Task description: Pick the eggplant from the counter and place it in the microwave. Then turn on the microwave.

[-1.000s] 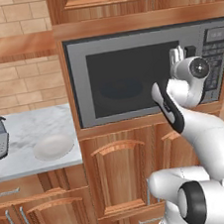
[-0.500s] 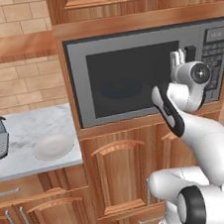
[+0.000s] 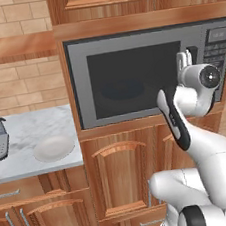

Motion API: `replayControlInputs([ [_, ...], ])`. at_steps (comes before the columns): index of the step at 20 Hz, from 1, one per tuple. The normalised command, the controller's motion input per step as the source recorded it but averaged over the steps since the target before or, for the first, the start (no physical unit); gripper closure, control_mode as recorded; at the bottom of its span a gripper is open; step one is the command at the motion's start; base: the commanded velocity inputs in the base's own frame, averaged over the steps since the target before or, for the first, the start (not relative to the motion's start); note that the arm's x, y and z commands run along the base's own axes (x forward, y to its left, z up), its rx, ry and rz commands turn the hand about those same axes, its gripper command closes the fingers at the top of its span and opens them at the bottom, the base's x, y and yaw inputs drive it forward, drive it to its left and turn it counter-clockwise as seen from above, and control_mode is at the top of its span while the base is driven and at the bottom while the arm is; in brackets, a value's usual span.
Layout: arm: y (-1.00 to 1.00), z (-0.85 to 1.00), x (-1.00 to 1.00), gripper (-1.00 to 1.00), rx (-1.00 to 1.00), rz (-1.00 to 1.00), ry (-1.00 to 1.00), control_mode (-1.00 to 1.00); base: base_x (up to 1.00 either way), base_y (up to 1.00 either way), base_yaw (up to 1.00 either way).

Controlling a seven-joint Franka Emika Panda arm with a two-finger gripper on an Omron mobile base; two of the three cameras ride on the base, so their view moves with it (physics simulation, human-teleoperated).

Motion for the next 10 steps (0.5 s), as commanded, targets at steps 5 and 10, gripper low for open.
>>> replayControlInputs([
  [5, 0.00, 0.19, -0.39, -1.00, 0.00, 0.03, 0.03, -1.00, 0.00, 0.00, 0.00],
  [10, -0.12, 0.16, -0.41, -1.00, 0.00, 0.18, 0.00, -1.00, 0.00, 0.00, 0.00],
])
